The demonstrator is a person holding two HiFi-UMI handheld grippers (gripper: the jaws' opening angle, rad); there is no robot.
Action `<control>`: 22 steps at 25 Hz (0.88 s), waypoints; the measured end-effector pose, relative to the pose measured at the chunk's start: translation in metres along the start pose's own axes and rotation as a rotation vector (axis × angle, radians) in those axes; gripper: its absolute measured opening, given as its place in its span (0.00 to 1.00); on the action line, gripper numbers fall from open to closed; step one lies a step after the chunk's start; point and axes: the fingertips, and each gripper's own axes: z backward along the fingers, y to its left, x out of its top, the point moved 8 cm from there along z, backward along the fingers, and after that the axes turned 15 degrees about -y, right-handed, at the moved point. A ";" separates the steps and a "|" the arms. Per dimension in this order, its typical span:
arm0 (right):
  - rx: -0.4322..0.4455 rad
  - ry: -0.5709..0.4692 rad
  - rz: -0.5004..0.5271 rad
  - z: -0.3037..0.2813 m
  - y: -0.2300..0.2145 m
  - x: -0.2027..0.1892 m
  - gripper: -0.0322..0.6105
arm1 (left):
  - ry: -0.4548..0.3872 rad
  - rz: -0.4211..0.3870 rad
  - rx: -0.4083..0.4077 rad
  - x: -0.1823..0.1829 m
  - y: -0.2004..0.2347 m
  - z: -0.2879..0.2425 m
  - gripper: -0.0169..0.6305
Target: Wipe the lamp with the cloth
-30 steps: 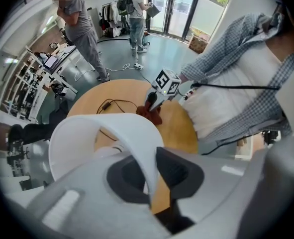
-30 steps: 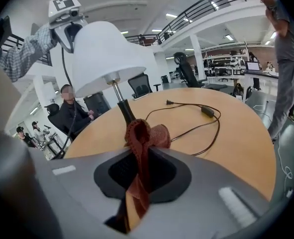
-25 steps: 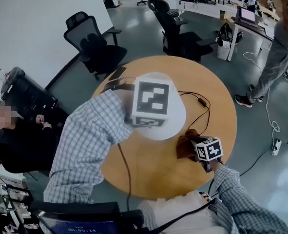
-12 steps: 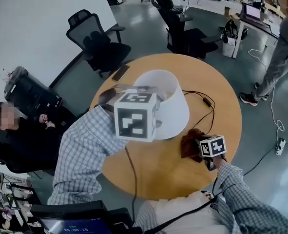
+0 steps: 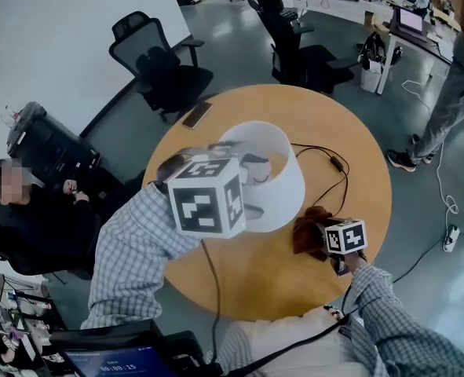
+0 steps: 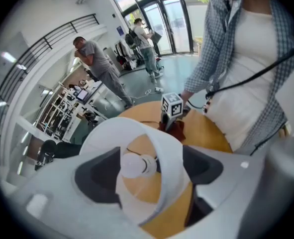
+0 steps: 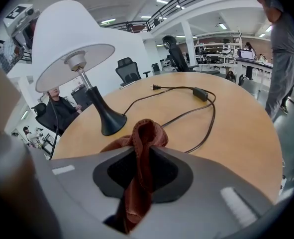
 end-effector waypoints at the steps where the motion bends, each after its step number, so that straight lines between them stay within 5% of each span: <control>1: -0.015 -0.005 0.006 0.001 0.000 0.001 0.15 | -0.052 0.017 0.026 0.001 0.001 0.003 0.63; 6: -0.076 -0.079 0.013 0.009 -0.005 0.011 0.16 | -0.261 0.115 0.182 -0.004 0.004 0.026 0.65; 10: -0.077 -0.159 -0.038 0.017 -0.010 0.023 0.17 | -0.542 0.252 0.409 -0.012 0.001 0.068 0.65; 13: -0.043 -0.125 -0.033 0.018 -0.009 0.022 0.20 | -0.711 0.360 0.542 -0.015 -0.015 0.099 0.60; 16: -0.004 -0.119 -0.061 0.017 -0.006 0.019 0.39 | -0.720 0.398 0.601 -0.029 -0.039 0.106 0.60; 22: -0.033 -0.175 -0.075 0.027 -0.019 0.022 0.54 | -0.797 0.533 0.763 -0.061 -0.082 0.112 0.56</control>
